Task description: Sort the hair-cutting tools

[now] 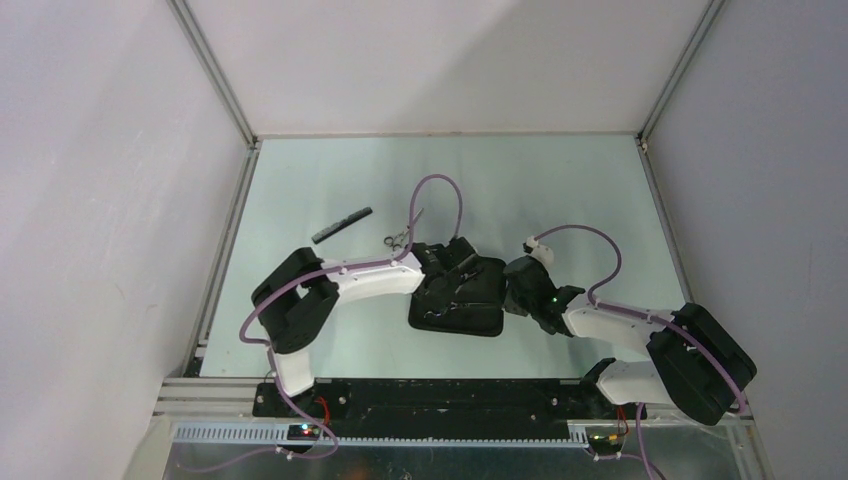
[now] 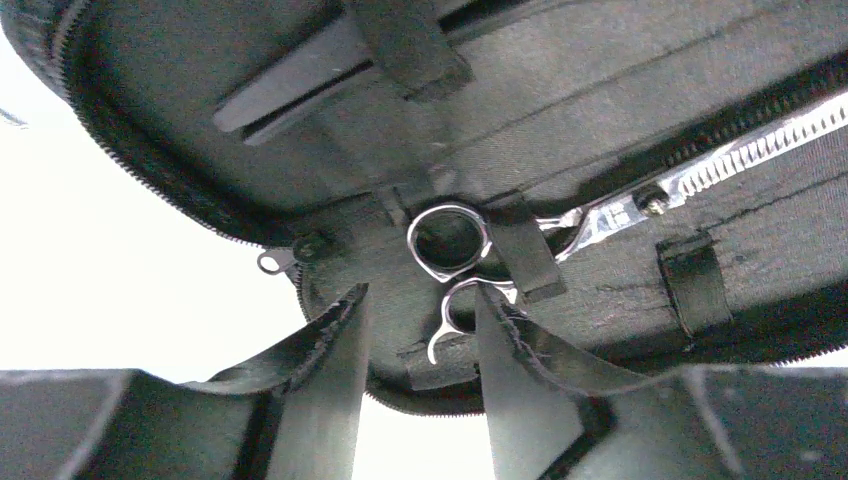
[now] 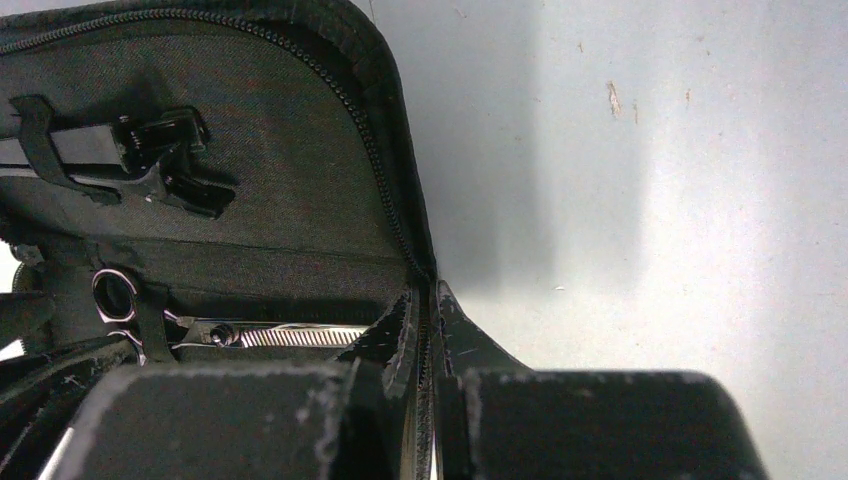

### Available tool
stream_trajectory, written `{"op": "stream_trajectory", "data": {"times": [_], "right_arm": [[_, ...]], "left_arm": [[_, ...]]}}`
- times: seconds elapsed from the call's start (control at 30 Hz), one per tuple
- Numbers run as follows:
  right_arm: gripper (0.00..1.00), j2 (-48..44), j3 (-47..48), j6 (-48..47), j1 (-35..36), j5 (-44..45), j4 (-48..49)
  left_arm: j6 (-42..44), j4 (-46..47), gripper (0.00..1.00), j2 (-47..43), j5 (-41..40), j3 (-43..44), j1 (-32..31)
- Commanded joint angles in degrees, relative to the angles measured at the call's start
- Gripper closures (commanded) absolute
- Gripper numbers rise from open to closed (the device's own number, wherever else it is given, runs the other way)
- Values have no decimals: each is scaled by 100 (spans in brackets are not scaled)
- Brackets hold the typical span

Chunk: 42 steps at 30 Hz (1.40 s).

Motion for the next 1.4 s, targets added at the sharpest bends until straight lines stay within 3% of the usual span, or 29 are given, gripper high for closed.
{"op": "stream_trajectory", "data": {"times": [0.0,0.23,0.43,0.6,0.97,1.37], "right_arm": [[98,49,-145,154,32,-297,-277],[89,-504,-83,121,-53,-91,-575],[53,-1242,81,-225,-76,299,-972],[24,-1866,207,-737,-185,621,-1143],[20,-2078,616,-1375,-483,573,-1610],[20,-2077,670,-1342,-528,677,-1897]], "left_arm": [[-265,532,50,-374,-303,-90,158],[-392,857,40,-1276,15,-445,494],[-380,742,32,-1946,88,-533,1245],[10,586,30,-1526,157,-167,2112],[1106,-257,43,828,754,2193,2974],[1346,-1037,44,2115,972,3149,2990]]}}
